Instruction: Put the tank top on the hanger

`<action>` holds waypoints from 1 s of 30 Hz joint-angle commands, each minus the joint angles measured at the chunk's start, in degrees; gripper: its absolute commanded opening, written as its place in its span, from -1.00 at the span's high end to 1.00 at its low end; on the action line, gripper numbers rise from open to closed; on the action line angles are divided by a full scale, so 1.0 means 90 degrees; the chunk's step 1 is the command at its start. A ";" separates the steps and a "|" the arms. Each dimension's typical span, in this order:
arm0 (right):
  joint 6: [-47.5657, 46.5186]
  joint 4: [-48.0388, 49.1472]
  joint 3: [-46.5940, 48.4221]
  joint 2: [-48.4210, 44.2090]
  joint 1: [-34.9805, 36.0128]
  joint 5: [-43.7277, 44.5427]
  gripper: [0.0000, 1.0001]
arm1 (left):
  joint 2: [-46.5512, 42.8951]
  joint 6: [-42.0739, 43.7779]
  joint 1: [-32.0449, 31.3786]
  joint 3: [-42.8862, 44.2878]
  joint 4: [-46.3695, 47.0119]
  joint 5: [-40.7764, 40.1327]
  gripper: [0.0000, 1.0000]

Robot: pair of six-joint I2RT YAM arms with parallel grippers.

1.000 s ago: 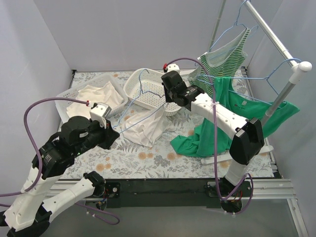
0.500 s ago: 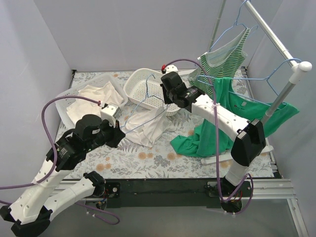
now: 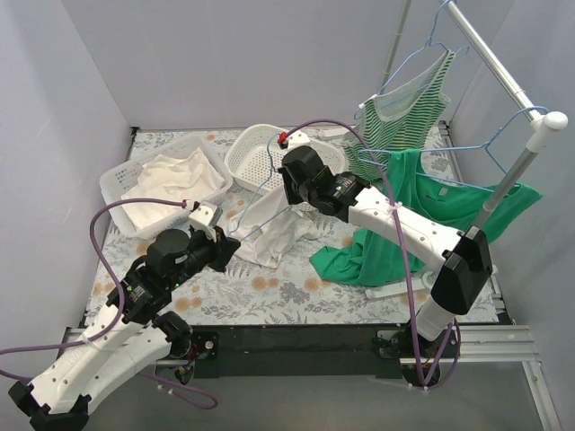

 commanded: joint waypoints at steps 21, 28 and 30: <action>-0.1397 0.1524 -0.1139 -0.1642 0.0095 -0.2160 -0.15 | -0.0557 -0.1088 -0.0020 -0.1532 0.2292 0.0433 1.00; -0.1573 0.1758 -0.0720 -0.1672 0.0241 -0.2332 -0.30 | -0.0410 -0.1283 -0.0020 -0.1581 0.2400 0.0423 1.00; -0.1514 0.1768 -0.0602 -0.1613 0.0241 -0.1989 -0.32 | -0.0400 -0.1322 -0.0020 -0.1591 0.2380 0.0414 1.00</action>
